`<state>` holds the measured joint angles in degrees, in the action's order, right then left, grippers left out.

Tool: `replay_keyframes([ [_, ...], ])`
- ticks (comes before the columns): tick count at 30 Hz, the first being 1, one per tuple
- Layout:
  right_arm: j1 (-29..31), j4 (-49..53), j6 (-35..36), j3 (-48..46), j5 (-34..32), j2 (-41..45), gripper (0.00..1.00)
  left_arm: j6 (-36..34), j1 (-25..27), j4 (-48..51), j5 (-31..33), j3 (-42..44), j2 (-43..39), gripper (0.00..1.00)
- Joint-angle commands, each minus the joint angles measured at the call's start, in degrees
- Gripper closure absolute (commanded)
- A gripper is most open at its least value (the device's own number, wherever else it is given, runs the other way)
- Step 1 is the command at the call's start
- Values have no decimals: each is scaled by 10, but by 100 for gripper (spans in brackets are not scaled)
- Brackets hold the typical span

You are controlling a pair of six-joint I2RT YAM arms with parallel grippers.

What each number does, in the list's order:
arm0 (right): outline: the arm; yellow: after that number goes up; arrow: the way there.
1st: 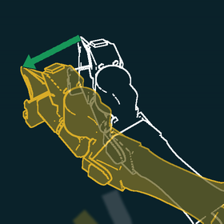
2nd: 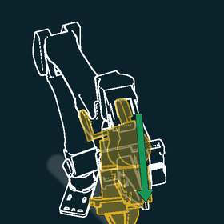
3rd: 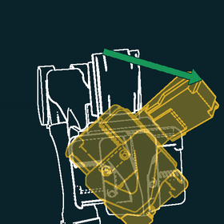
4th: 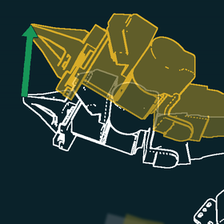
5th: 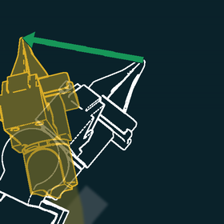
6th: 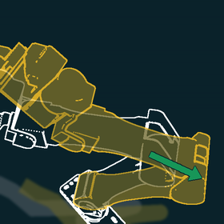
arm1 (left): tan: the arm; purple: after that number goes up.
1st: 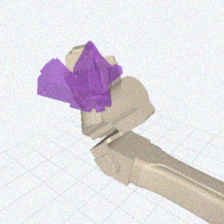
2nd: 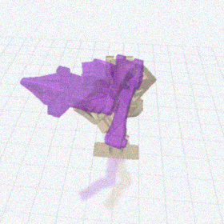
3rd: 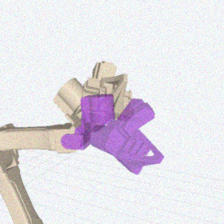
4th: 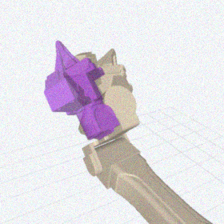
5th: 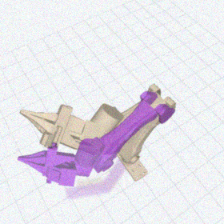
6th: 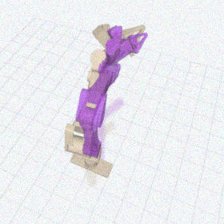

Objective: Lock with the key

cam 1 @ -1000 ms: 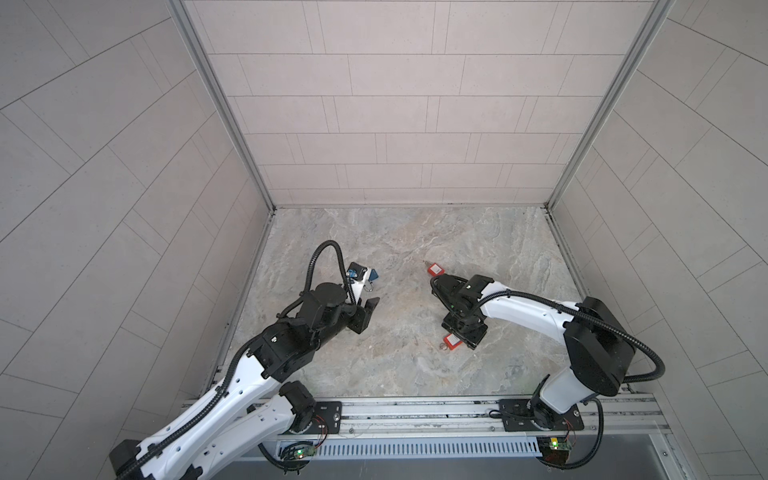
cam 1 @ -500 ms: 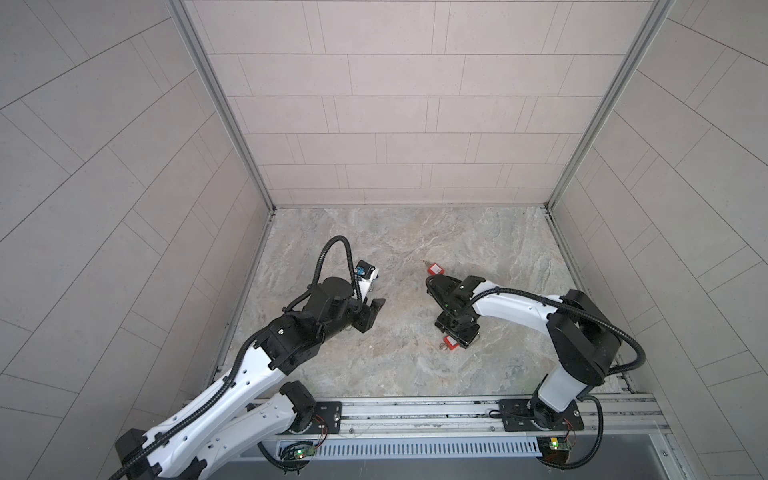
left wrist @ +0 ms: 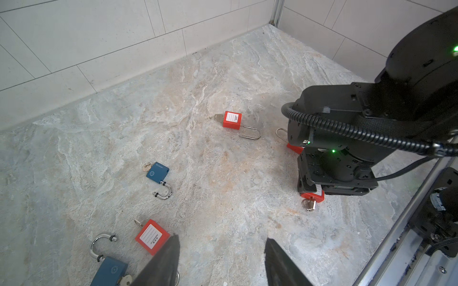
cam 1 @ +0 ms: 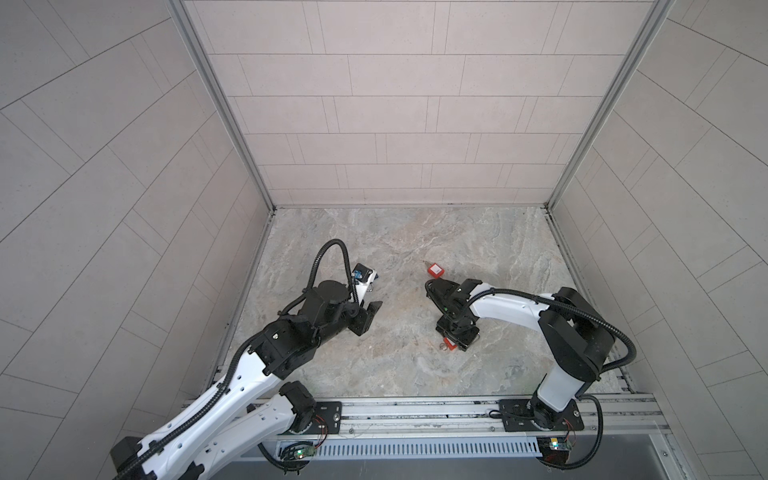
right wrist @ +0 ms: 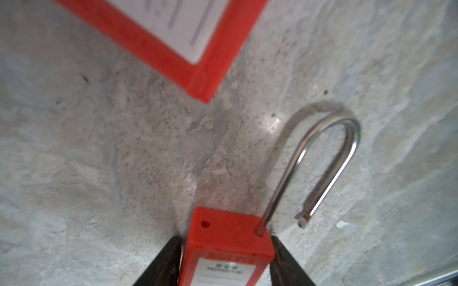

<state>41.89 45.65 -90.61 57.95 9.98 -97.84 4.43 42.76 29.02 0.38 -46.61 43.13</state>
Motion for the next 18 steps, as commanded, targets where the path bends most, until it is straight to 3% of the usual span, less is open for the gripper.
replay_keyframes([
  [1, 2, 21, -10, -4, -17, 8, 46, 0, -4, -9, 9, 11, -14, 40],
  [18, 25, 49, 45, -25, -11, 60, 60, 17, -4, -44, 7, 52, -46, 41],
])
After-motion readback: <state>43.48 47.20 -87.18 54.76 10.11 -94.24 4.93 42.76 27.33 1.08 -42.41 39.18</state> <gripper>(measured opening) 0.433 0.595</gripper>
